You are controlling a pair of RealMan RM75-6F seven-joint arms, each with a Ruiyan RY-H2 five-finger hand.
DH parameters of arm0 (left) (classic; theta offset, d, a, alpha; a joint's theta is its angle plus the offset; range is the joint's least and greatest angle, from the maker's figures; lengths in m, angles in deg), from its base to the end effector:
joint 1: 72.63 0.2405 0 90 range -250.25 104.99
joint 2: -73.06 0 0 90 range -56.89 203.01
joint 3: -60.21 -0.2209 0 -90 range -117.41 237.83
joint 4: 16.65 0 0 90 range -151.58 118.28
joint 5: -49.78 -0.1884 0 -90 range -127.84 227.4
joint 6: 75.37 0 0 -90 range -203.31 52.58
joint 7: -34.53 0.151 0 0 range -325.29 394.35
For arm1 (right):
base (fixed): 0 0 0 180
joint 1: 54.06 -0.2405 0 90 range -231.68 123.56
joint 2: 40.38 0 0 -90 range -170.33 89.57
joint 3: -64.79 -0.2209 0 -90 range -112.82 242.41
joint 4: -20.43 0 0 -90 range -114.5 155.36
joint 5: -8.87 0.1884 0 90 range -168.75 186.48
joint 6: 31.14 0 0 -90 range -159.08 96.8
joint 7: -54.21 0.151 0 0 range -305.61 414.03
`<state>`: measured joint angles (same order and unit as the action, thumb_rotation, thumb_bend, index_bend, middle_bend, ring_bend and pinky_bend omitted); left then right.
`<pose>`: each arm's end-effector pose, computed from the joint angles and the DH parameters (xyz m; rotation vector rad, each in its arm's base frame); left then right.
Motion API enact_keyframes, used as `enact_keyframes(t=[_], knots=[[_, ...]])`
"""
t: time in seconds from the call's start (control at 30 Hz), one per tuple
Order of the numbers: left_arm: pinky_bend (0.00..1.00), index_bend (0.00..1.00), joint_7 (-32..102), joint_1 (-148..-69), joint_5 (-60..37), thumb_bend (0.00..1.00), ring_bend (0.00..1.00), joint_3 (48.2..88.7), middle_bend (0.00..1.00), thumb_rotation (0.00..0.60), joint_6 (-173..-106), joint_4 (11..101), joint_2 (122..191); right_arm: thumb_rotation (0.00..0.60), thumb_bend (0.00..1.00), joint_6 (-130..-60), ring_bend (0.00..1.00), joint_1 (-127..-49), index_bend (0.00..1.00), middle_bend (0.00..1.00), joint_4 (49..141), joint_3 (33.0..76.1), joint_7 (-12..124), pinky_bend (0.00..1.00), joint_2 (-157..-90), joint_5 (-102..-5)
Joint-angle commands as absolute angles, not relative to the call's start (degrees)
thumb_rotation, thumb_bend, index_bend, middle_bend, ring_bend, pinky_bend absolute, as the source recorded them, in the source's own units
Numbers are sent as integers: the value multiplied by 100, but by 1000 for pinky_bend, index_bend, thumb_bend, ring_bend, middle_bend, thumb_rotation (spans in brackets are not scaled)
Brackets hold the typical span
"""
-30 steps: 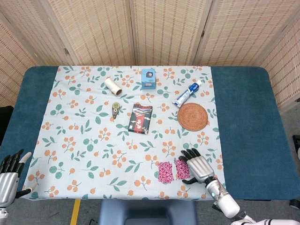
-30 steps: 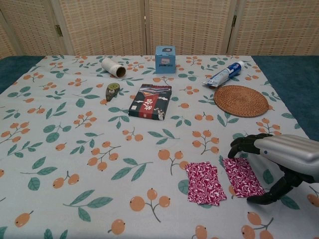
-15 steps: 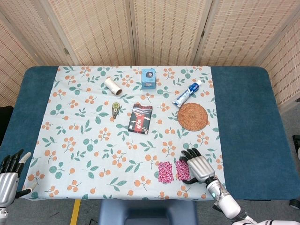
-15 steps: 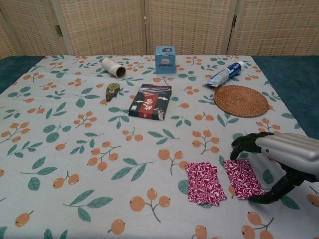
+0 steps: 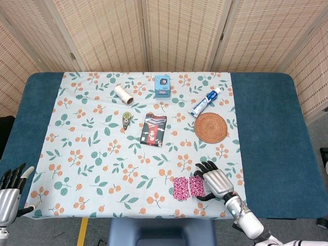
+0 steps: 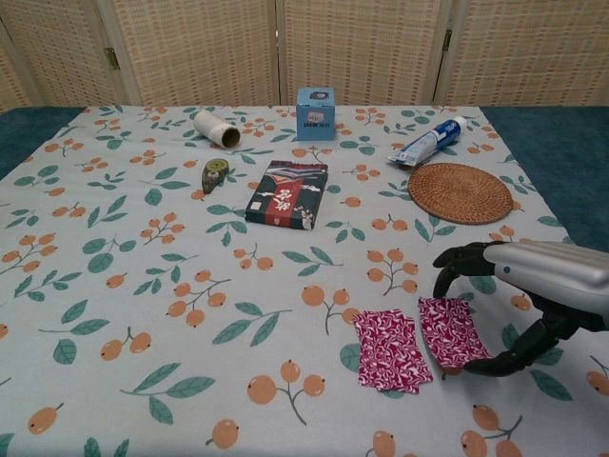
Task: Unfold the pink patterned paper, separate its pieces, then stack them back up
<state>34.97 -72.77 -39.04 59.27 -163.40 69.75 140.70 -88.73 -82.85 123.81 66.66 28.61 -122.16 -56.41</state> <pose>-0.2924 0.1484 0.1496 -1.4043 -0.9069 -0.8227 -0.1659 -0.2130 -0.0045 1.9643 -1.1988 0.7169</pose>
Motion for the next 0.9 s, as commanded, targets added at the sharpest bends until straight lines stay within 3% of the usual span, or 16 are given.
enact_keyframes(t=[0.03, 0.9], knots=[[0, 134, 3482, -7269, -3892, 237, 86, 5935, 31, 600, -16355, 6967, 14067, 443, 224, -8772, 0, -8337, 271, 122, 12481, 6618, 2936, 0, -12199, -5567], [0, 134, 3361, -7259, -3868, 237, 87, 5926, 31, 600, -16322, 6831, 14088, 443, 225, -8667, 0, -8777, 271, 122, 12472, 6438, 2518, 0, -12889, -4919]])
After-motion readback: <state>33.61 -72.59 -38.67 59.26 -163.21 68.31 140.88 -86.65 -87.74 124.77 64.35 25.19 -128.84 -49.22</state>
